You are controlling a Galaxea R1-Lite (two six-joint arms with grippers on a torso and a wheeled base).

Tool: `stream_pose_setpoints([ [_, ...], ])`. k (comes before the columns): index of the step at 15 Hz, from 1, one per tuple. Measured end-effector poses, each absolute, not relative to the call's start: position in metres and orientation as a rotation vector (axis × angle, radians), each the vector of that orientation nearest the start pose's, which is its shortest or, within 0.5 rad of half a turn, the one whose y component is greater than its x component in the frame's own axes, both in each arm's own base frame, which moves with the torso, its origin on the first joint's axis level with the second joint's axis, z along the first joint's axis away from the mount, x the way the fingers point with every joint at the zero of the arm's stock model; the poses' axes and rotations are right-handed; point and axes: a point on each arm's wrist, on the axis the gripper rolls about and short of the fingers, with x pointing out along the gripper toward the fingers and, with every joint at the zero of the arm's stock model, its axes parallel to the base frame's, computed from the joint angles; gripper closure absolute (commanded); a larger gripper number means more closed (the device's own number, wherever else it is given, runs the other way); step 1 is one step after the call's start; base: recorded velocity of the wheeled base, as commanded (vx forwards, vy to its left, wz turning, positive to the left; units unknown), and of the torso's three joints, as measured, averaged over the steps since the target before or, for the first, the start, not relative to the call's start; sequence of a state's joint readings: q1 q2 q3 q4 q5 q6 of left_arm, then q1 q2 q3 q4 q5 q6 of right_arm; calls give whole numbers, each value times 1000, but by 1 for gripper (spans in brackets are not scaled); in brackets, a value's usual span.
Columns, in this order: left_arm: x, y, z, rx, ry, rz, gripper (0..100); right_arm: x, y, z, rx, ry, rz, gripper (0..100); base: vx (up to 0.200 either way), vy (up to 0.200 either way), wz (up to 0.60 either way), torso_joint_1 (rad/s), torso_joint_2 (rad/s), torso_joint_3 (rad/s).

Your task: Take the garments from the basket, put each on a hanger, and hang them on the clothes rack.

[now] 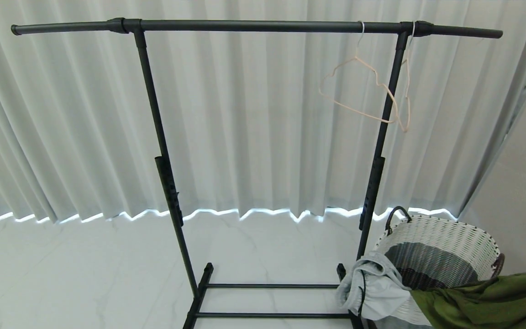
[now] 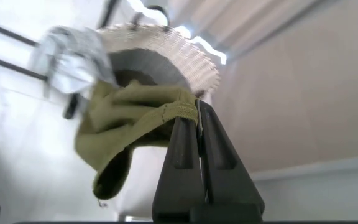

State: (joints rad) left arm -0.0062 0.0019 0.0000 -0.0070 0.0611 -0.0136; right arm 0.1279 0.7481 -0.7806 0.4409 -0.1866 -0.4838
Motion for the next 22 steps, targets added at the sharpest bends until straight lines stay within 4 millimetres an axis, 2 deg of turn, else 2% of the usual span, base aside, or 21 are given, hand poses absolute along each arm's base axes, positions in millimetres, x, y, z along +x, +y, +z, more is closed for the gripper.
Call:
stream_pose_setpoints([
  [5,-23,1,76,32,-5,50,0,51,6,246,-550,397,110,100,0,40,0,0,0,0],
  [9,-23,1,76,90,-3,44,0,58,14,245,-547,390,235,100,0,0,0,0,0,0],
  [14,-23,1,77,92,-6,43,0,71,25,253,-481,336,301,100,0,0,0,0,0,0],
  [18,-23,0,80,103,-24,-2,0,71,29,268,-422,287,335,100,0,0,0,0,0,0],
  [20,-25,0,108,52,-79,-58,0,70,31,275,-393,263,363,100,0,0,0,0,0,0],
  [22,-18,0,152,19,-89,-119,0,69,33,277,-377,254,404,100,0,0,0,0,0,0],
])
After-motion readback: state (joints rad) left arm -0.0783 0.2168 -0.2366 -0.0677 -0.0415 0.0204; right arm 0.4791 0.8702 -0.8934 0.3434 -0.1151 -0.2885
